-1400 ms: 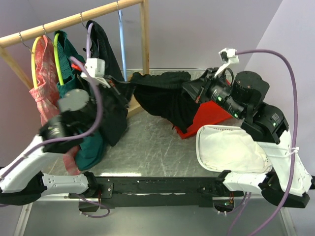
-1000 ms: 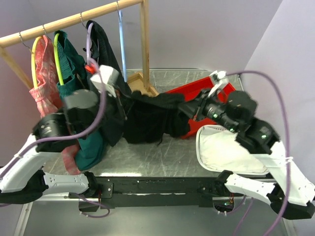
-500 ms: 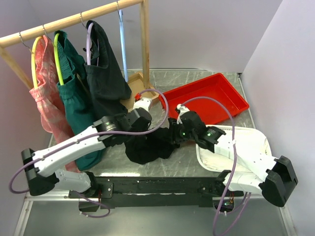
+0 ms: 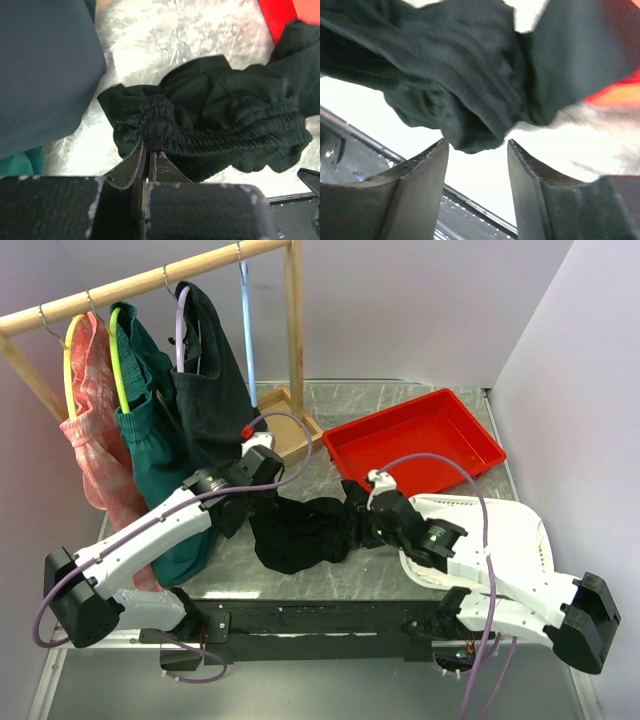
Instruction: Place the shorts on the hanger
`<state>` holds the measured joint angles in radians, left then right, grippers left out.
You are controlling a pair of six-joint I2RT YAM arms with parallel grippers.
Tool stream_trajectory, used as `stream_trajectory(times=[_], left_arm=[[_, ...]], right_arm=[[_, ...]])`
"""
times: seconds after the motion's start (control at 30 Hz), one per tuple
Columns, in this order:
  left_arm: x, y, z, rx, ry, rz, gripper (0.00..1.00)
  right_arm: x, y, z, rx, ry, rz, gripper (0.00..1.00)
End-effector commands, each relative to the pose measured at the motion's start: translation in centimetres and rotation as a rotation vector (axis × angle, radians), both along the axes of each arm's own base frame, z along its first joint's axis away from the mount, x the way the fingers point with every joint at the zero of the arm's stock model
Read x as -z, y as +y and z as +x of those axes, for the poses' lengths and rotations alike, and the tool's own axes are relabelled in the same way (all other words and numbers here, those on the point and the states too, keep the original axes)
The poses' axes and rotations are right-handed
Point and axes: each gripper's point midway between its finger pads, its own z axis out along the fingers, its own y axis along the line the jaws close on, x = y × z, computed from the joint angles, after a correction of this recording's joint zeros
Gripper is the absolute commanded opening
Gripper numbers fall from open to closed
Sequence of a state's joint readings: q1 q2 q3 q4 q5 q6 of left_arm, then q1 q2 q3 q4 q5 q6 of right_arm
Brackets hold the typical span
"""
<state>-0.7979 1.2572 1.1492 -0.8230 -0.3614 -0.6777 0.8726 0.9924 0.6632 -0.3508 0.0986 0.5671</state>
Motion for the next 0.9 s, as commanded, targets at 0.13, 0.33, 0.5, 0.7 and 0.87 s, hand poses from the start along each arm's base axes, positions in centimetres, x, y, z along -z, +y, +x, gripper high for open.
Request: stream_trajectory(times=[0.13, 0.33, 0.5, 0.7, 0.87], left_arm=[[-1.6, 0.0, 0.8, -0.012, -0.044, -0.076, 0.01], [-2.2, -0.1, 0.8, -0.006, -0.058, -0.083, 0.01], [-2.8, 0.2, 0.7, -0.009, -0.066, -0.083, 0.01], [-3.6, 0.7, 0.4, -0.012, -0.084, -0.091, 0.01], [-6.1, 1.5, -0.1, 0.005, -0.125, -0.100, 0.01]], right_arm=[[-0.4, -1.1, 0.5, 0.168, -0.031, 0.140, 0.41], [0.8, -0.2, 1.3, 0.199, -0.004, 0.147, 0.39], [1.8, 0.5, 2.5, 0.233, 0.002, 0.128, 0.38], [1.9, 1.4, 3.2, 0.218, -0.011, 0.128, 0.38], [-3.2, -1.5, 5.8, 0.322, -0.150, -0.012, 0.01]])
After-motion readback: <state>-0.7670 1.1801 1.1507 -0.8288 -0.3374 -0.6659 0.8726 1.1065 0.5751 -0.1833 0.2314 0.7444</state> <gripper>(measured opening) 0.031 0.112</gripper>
